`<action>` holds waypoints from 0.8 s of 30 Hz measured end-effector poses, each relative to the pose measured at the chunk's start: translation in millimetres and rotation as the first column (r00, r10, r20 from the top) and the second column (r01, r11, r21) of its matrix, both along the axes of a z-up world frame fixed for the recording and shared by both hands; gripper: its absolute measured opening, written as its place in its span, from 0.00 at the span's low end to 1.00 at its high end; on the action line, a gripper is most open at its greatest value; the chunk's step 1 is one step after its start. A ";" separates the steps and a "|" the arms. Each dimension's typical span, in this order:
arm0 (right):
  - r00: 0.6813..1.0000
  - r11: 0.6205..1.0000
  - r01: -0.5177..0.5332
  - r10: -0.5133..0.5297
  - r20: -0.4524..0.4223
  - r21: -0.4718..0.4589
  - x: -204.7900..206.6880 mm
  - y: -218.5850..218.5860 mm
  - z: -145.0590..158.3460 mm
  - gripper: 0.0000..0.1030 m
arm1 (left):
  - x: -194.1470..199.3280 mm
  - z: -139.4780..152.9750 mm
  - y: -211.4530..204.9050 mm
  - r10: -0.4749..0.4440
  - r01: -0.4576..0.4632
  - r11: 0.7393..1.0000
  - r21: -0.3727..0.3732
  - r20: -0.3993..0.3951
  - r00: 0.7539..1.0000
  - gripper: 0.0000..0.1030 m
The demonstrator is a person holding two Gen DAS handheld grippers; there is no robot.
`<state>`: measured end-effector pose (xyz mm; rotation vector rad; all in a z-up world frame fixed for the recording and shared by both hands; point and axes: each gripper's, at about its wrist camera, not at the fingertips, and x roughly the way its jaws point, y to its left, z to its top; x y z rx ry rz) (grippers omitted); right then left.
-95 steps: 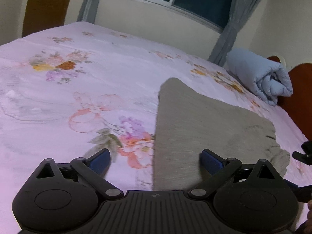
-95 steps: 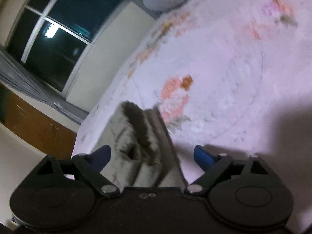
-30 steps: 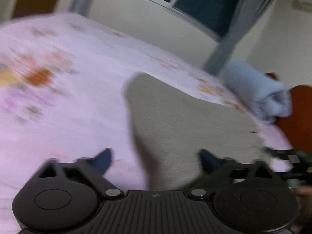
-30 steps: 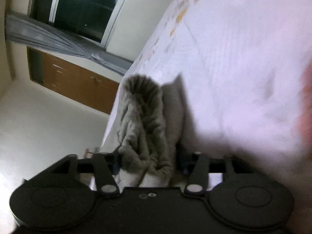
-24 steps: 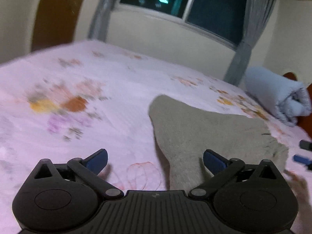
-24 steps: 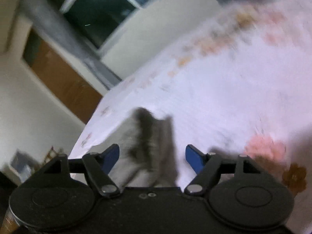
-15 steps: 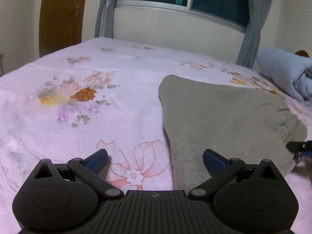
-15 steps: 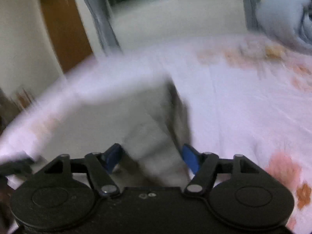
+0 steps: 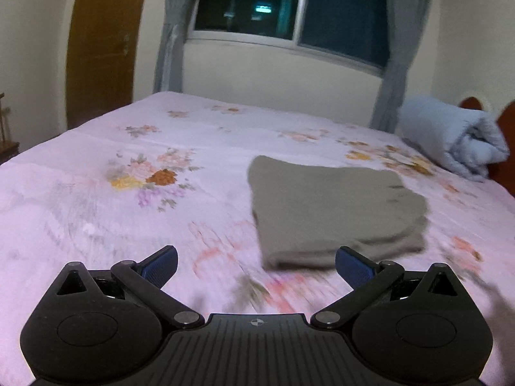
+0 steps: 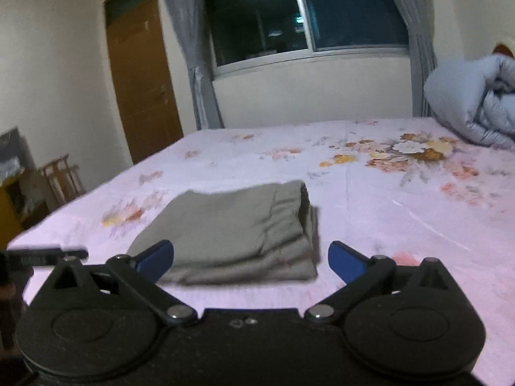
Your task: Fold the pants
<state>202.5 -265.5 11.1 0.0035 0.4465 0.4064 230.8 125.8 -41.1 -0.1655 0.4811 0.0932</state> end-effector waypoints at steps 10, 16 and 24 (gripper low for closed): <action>0.992 0.994 0.107 -0.107 0.071 0.007 -107.9 -19.1 -7.3 0.94 | -110.9 6.1 -46.4 -0.091 0.083 0.993 0.087 0.085 0.992 1.00; 0.987 0.995 0.104 -0.102 0.121 -0.008 -125.3 -15.9 -7.6 0.94 | -145.8 10.3 -57.9 -0.117 0.097 0.987 0.128 0.156 0.981 1.00; 0.993 1.000 -0.009 0.010 0.120 -0.008 -128.4 1.4 -11.1 0.94 | -143.3 9.8 -67.0 -0.158 0.142 0.984 0.108 0.153 0.976 1.00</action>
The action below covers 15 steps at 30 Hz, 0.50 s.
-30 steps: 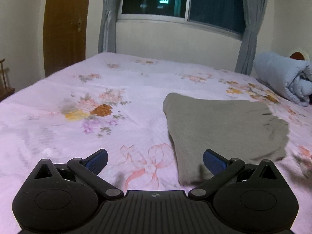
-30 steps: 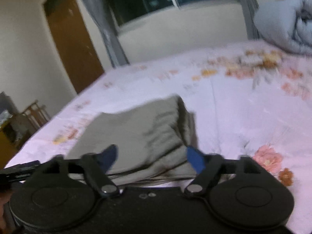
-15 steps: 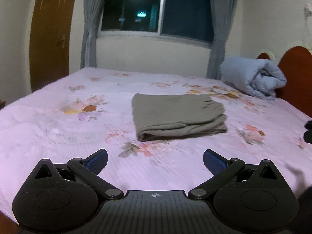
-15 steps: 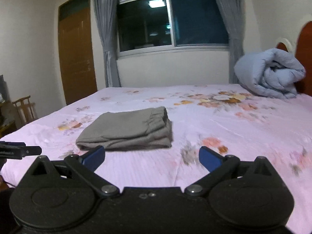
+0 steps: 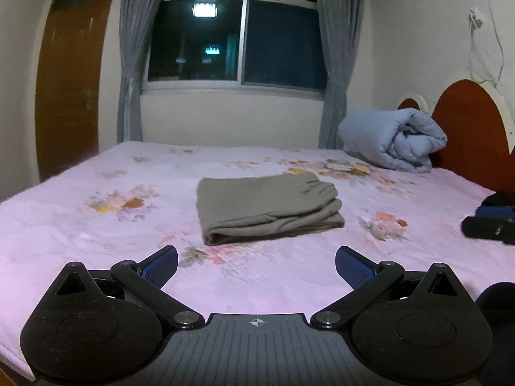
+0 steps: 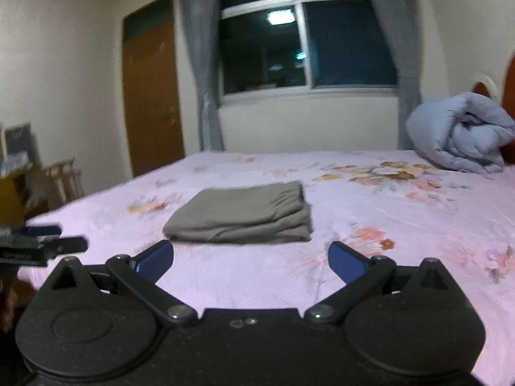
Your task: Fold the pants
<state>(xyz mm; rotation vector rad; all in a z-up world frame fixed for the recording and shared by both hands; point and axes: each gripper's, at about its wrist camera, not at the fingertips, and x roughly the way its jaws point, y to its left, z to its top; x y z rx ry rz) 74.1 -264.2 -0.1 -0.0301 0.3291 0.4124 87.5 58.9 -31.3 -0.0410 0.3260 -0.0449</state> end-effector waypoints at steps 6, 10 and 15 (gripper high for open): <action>1.000 1.000 0.006 -0.007 -0.027 -0.030 7.1 12.6 -5.5 0.94 | 4.6 -4.7 -8.3 -0.018 0.017 1.000 -0.014 -0.012 1.000 1.00; 0.997 0.999 0.051 -0.051 -0.053 0.001 12.7 7.4 -7.4 0.94 | 2.1 -5.1 -11.3 -0.032 0.032 0.999 -0.013 -0.004 0.999 1.00; 0.999 0.999 0.016 -0.017 -0.048 -0.033 11.4 15.4 -8.5 0.94 | 0.2 -4.6 -18.4 -0.047 0.047 0.999 0.001 0.008 0.999 1.00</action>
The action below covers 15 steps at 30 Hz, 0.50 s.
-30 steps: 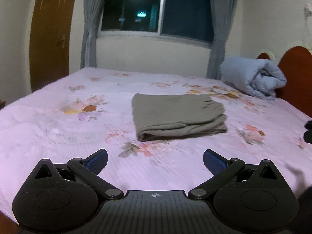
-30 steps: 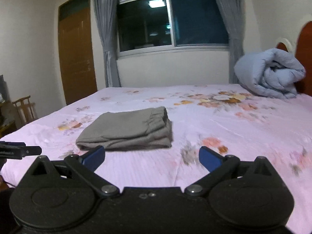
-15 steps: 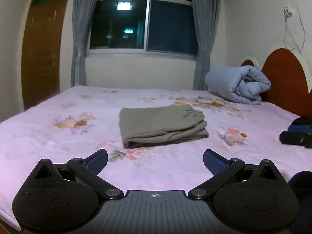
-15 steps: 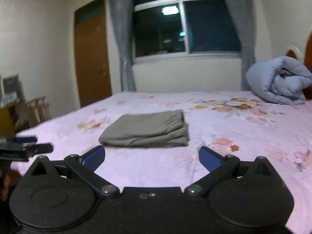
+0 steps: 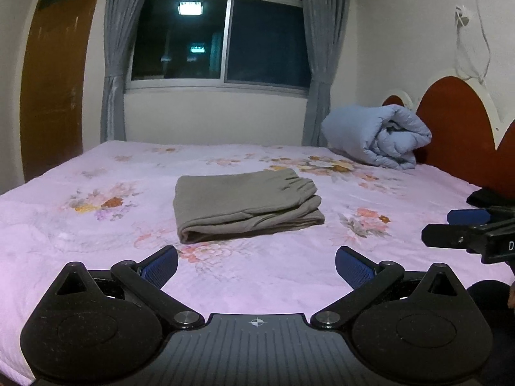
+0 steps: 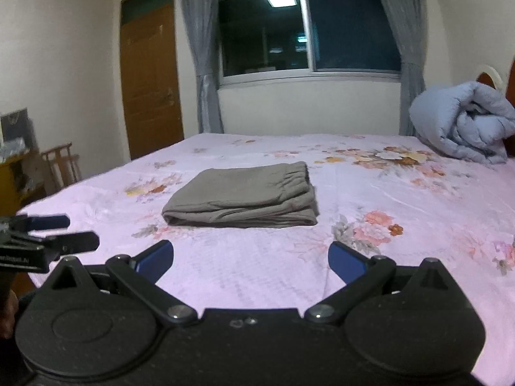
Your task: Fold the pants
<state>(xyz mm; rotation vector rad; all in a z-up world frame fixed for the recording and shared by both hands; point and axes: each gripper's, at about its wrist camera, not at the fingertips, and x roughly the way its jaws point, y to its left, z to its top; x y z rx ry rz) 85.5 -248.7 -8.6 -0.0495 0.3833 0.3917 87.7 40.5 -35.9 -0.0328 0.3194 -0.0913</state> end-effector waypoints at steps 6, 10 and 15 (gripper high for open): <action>1.000 1.000 0.010 -0.010 -0.010 0.017 2.3 -2.5 -0.1 0.94 | 0.5 0.6 2.6 0.026 -0.026 1.000 -0.015 -0.002 1.000 1.00; 1.000 1.000 0.014 -0.013 -0.013 0.025 2.2 -3.7 -0.3 0.94 | 0.6 0.6 2.1 0.024 -0.024 1.000 -0.005 0.001 1.000 1.00; 1.000 0.999 0.016 -0.015 -0.017 0.033 2.8 -6.0 0.5 0.94 | 0.9 0.5 2.1 0.025 -0.025 1.000 -0.008 0.003 1.000 1.00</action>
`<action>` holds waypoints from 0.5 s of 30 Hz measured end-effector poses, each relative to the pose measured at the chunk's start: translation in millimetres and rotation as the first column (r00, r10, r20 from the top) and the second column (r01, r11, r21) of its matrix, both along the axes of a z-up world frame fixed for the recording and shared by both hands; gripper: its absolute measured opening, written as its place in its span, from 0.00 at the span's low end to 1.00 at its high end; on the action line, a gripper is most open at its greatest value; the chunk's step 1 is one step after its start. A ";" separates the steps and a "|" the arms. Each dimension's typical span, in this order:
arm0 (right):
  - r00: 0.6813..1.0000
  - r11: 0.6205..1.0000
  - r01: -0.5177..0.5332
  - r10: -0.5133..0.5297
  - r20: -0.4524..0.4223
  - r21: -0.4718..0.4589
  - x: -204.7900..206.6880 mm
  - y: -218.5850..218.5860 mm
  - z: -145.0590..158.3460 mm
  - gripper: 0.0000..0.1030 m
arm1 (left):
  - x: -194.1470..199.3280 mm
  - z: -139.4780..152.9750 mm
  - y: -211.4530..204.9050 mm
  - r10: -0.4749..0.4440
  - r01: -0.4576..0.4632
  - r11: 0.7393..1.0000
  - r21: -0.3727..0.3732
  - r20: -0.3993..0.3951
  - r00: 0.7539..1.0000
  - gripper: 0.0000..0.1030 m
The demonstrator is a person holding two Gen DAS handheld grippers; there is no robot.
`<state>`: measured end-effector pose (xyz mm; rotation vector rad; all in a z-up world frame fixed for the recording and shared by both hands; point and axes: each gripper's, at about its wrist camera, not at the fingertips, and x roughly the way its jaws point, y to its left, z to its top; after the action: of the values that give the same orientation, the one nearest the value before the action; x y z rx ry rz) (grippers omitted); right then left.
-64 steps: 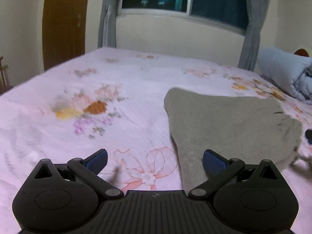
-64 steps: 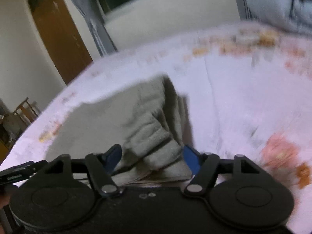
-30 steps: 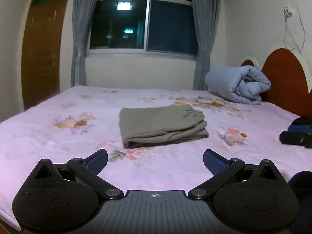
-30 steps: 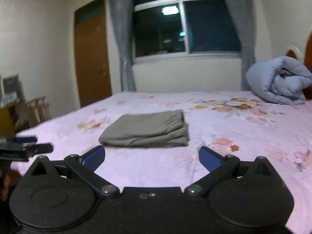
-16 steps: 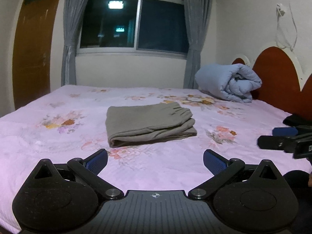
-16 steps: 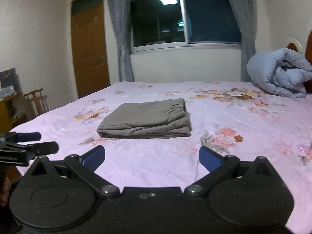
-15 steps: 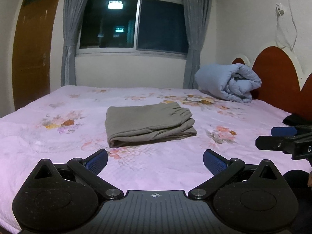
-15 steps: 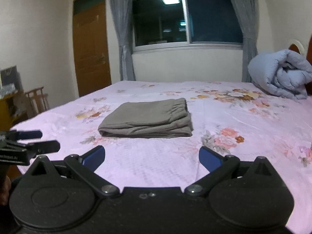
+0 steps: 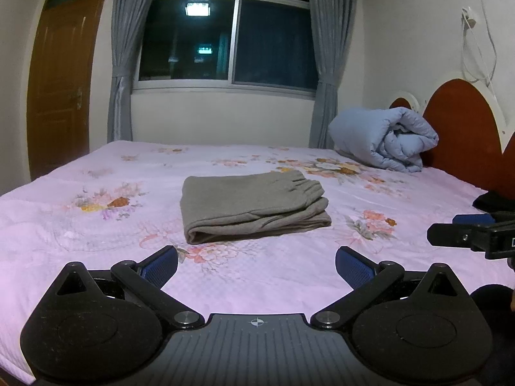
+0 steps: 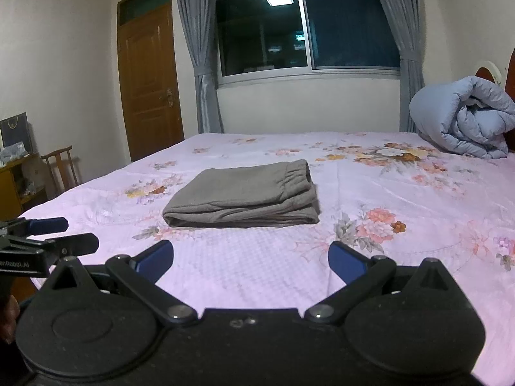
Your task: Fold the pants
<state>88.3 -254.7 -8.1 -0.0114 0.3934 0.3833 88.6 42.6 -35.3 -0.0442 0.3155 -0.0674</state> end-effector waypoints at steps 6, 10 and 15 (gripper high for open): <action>1.000 1.000 -0.004 0.004 -0.002 -0.008 0.2 0.5 1.4 0.94 | 0.3 -0.3 0.8 0.001 -0.001 1.000 -0.002 0.003 1.000 1.00; 1.000 1.000 -0.003 0.003 -0.002 -0.007 0.2 0.5 1.3 0.94 | 0.2 -0.8 0.7 0.003 -0.003 1.000 -0.002 0.005 1.000 1.00; 1.000 1.000 -0.004 0.004 -0.002 -0.008 0.4 0.6 1.1 0.94 | -0.1 -0.7 0.3 0.003 -0.003 1.000 0.003 0.008 1.000 1.00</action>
<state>88.7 -254.1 -7.0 -0.0200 0.3975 0.3857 88.4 42.8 -36.0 -0.0415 0.3077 -0.0645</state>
